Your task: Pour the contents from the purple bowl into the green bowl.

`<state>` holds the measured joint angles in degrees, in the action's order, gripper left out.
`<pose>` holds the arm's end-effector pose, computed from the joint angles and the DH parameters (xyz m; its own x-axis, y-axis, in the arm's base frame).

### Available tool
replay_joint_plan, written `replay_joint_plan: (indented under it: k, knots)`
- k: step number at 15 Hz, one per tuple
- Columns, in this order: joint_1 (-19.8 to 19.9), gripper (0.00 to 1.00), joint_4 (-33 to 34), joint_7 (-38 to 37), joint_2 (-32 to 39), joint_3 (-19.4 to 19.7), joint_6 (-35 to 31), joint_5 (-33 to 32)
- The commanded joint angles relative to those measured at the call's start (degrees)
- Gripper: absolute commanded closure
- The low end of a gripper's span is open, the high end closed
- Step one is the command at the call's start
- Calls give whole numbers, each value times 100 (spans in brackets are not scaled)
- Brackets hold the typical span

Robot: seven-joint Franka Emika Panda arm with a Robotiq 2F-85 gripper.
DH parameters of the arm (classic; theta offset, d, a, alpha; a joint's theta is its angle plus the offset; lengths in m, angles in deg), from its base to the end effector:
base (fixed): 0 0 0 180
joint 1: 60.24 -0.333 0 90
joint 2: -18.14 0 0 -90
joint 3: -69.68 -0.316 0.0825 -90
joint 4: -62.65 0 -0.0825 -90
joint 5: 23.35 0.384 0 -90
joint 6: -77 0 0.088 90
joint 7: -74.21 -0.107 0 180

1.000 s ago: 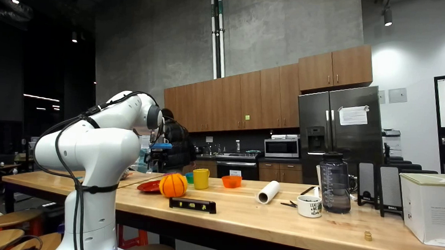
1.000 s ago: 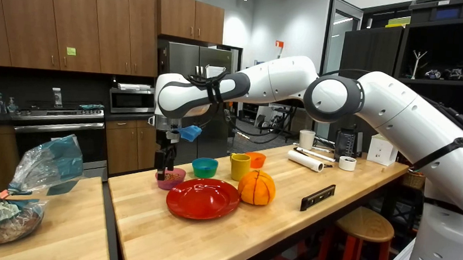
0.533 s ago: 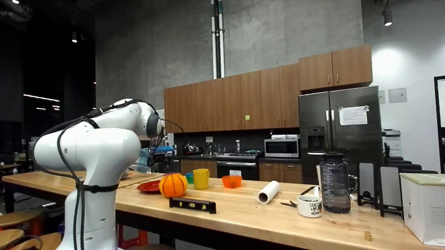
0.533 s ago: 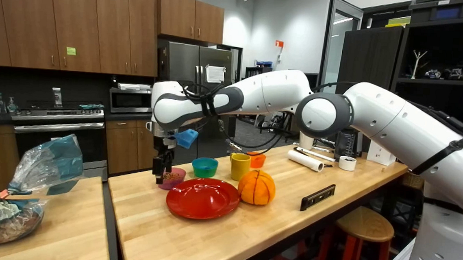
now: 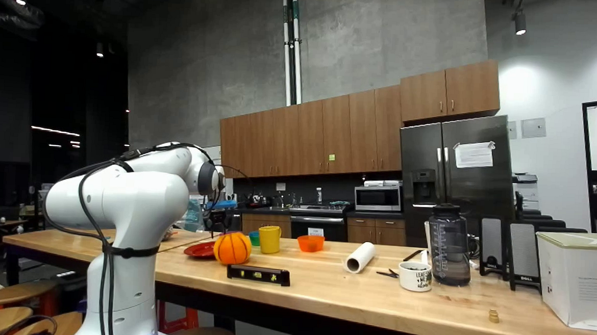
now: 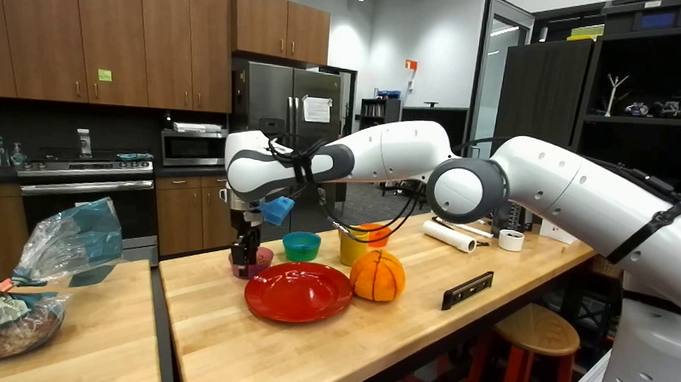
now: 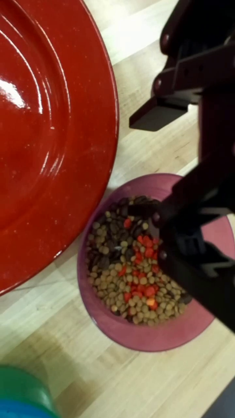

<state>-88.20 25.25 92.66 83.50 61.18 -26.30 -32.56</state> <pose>0.6887 0.4146 0.2823 0.6159 0.7878 0.0077 0.7874 -0.6159 0.0260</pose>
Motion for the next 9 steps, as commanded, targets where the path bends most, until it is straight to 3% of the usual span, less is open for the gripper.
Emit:
replay_joint_plan:
  k: [1,5,9]
  knots:
    - [-51,71,420,17,222,58,235,-51]
    - [-32,100,475,-2,228,38,305,-20]
    - [10,99,538,-51,108,31,324,0]
